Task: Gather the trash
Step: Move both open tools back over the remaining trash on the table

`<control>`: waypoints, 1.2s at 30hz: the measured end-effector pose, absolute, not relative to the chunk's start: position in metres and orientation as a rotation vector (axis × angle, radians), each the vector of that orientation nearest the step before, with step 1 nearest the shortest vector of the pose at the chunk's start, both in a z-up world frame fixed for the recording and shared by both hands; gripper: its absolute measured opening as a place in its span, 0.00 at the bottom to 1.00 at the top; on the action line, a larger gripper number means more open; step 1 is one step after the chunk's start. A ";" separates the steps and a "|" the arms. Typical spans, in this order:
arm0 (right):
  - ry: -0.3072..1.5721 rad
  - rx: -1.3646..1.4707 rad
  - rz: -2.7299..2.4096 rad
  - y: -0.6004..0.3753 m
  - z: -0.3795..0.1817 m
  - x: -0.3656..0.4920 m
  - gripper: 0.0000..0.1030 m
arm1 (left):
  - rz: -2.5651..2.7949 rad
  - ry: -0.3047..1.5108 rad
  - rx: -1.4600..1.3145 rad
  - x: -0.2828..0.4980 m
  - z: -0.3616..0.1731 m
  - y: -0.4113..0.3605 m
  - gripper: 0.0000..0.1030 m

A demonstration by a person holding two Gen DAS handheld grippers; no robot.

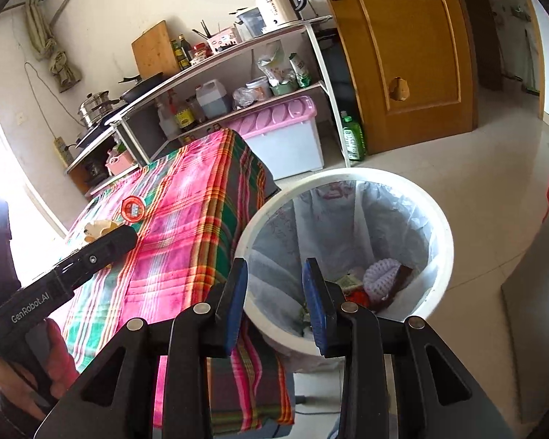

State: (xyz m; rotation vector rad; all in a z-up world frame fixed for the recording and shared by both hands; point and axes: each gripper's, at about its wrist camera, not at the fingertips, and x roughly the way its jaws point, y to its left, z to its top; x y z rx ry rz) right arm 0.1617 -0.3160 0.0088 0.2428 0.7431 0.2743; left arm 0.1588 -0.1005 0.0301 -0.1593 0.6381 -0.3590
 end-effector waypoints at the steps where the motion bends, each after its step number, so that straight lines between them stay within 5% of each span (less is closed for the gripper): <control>1: 0.743 0.238 0.285 -0.311 0.010 0.160 0.31 | -0.349 0.632 -0.160 0.156 0.031 -0.096 0.43; 36: 0.781 0.062 0.565 -0.148 0.020 0.167 0.31 | -0.017 0.559 -0.277 0.101 0.018 0.072 0.52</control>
